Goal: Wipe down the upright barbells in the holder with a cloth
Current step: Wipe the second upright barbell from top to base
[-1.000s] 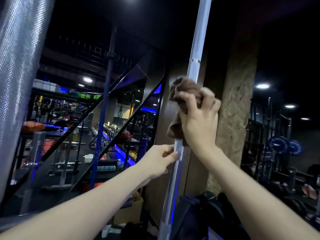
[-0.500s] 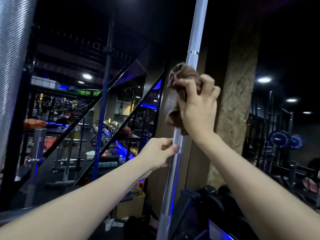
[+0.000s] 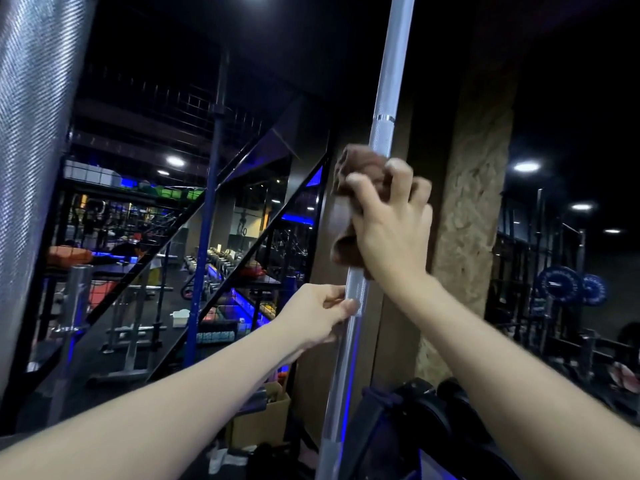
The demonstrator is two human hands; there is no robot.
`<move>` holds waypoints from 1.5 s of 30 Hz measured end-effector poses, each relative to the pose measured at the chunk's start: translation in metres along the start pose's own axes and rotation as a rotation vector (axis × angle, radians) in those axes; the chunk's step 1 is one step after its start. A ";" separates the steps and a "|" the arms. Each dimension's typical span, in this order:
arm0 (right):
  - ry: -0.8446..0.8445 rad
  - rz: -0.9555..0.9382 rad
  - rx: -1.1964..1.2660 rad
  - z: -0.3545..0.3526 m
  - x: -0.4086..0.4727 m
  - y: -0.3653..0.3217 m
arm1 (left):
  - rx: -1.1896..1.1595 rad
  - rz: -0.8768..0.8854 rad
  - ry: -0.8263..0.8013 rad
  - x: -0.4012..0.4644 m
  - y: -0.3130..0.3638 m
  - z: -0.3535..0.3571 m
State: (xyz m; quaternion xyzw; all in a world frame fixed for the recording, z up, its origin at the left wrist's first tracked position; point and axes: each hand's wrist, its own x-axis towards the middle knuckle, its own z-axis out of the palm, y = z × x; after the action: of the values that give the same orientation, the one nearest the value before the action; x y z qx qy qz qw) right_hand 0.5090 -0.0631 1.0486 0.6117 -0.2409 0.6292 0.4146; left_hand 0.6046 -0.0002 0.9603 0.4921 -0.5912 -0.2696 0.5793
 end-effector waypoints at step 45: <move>-0.027 -0.232 -0.076 -0.008 0.006 0.022 | 0.052 0.005 -0.188 -0.011 -0.062 0.014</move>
State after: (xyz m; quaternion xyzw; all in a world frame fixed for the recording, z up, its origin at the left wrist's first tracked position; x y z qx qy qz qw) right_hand 0.4869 -0.0673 1.0578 0.6276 -0.1979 0.5592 0.5042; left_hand 0.6067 -0.0170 0.8984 0.4781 -0.6512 -0.2976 0.5088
